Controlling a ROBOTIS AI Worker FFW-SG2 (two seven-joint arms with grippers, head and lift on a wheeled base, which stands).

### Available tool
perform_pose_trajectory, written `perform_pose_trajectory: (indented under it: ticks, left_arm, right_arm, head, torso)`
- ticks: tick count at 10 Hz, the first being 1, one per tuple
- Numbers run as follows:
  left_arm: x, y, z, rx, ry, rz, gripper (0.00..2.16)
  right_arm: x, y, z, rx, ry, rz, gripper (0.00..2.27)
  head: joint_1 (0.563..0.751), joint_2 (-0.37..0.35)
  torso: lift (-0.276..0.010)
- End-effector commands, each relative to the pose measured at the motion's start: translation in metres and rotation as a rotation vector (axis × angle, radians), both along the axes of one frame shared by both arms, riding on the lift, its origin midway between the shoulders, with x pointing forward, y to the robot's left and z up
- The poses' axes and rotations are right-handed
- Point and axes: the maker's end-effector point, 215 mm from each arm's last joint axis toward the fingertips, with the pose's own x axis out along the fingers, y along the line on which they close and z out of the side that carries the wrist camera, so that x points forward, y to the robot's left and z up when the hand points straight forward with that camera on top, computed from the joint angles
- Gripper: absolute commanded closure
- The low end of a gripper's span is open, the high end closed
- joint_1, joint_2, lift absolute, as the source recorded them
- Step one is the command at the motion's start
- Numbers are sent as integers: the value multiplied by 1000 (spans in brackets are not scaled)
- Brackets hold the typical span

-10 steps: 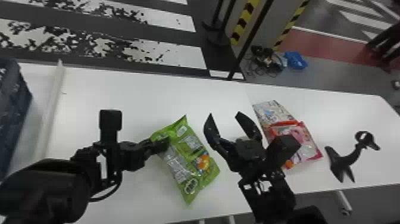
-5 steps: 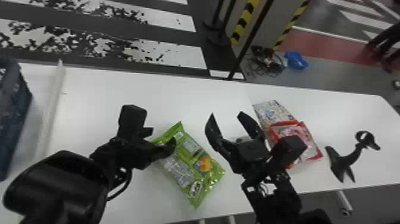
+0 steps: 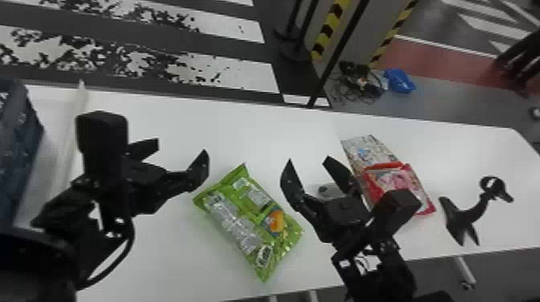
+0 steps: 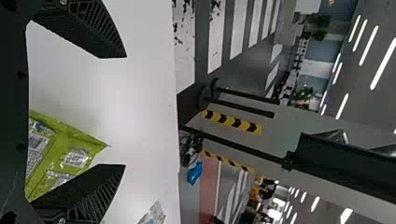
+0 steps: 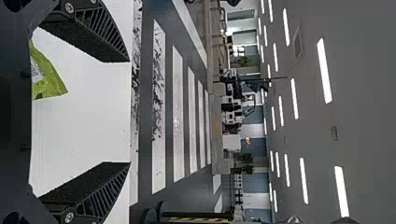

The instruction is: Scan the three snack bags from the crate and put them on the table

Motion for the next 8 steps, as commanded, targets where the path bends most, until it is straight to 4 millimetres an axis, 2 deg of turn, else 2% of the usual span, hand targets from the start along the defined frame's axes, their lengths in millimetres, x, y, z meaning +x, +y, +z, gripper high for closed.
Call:
perform_pose_trajectory:
  ticks: [1, 2, 3, 4, 6, 7, 8]
  left_arm:
    - [-16, 55, 15, -11, -17, 87, 33]
    - [-27, 82, 12, -2, -8, 130, 33]
    - [-36, 102, 11, 7, -11, 163, 33]
    - [-42, 127, 12, 19, -27, 209, 33]
    - [-50, 164, 32, 26, -114, 271, 33]
    - [-54, 176, 52, 22, -199, 296, 33]
    - [-58, 189, 61, 30, -257, 318, 33]
  right_arm:
    - [-3, 1, -12, 14, 28, 9, 232]
    - [-5, 2, -24, 25, 53, 11, 252]
    - [-5, 3, -38, 39, 88, 18, 269]
    - [-7, 6, -60, 47, 147, 36, 478]
    - [-11, 1, -79, 47, 190, 38, 768]
    - [-12, -3, -83, 52, 199, 28, 768]
    - [-16, -8, -95, 53, 226, 18, 768]
  head:
    - [695, -302]
    - [695, -283]
    - [695, -242]
    - [695, -206]
    - [695, -137]
    - [695, -115]
    - [695, -98]
  torso:
    - [-94]
    - [-94]
    - [-94]
    - [-94]
    - [-94]
    - [-94]
    - [-94]
